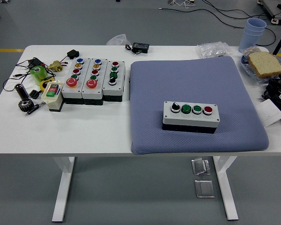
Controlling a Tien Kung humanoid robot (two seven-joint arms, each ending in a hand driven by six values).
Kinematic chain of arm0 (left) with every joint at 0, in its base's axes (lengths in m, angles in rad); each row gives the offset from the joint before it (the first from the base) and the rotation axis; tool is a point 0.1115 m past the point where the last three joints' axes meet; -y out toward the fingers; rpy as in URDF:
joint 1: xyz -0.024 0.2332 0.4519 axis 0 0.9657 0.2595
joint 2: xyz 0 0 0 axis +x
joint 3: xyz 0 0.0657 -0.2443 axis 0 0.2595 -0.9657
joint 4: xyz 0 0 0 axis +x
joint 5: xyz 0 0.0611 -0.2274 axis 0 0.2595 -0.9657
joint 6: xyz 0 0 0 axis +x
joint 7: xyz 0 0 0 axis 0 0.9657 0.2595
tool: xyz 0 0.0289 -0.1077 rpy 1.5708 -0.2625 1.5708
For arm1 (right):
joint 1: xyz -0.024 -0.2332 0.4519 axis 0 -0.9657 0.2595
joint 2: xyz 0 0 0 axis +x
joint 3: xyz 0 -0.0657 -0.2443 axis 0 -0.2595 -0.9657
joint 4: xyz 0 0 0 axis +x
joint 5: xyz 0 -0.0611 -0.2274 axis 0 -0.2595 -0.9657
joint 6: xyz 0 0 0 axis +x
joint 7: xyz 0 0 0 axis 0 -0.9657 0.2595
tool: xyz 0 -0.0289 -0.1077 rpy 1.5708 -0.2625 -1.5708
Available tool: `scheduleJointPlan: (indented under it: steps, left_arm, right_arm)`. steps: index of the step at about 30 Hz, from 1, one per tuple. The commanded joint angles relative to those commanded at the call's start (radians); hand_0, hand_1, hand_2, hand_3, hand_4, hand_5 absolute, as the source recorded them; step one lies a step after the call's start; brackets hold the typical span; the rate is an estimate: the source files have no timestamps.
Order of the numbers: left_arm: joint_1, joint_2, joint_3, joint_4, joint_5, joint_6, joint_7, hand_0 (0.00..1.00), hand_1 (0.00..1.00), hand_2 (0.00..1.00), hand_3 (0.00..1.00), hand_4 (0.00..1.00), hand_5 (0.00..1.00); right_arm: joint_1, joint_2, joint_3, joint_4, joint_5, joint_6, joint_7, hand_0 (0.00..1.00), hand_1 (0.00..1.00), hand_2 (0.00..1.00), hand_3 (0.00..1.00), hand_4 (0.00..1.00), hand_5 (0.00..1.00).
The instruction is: Pick up the button,place it on the desk,press the button,press the button
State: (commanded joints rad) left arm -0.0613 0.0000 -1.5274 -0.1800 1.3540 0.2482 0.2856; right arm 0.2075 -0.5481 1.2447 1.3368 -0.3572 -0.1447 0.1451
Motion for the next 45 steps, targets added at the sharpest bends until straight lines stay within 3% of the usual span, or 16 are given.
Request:
scheduleJointPlan:
  steps: [8,16,45]
  left_arm:
    - [-0.005,0.0,0.0,0.0,0.001,-0.001,0.001,0.53,0.419,0.417,0.428,0.25,0.503]
    - [-0.006,0.0,0.001,0.0,-0.003,0.0,0.0,0.529,0.419,0.416,0.428,0.252,0.503]
    - [-0.007,0.0,0.009,0.0,-0.01,-0.003,-0.001,0.53,0.419,0.417,0.428,0.253,0.502]
  right_arm:
    - [-0.004,0.004,0.028,-0.004,-0.102,-0.004,-0.075,0.824,0.743,0.771,0.768,0.753,0.689]
    - [-0.008,0.002,0.057,0.001,-0.111,0.013,-0.096,0.787,0.721,0.725,0.716,0.752,0.674]
    - [-0.009,-0.005,0.087,0.005,-0.139,0.049,-0.15,0.769,0.713,0.718,0.702,0.758,0.657]
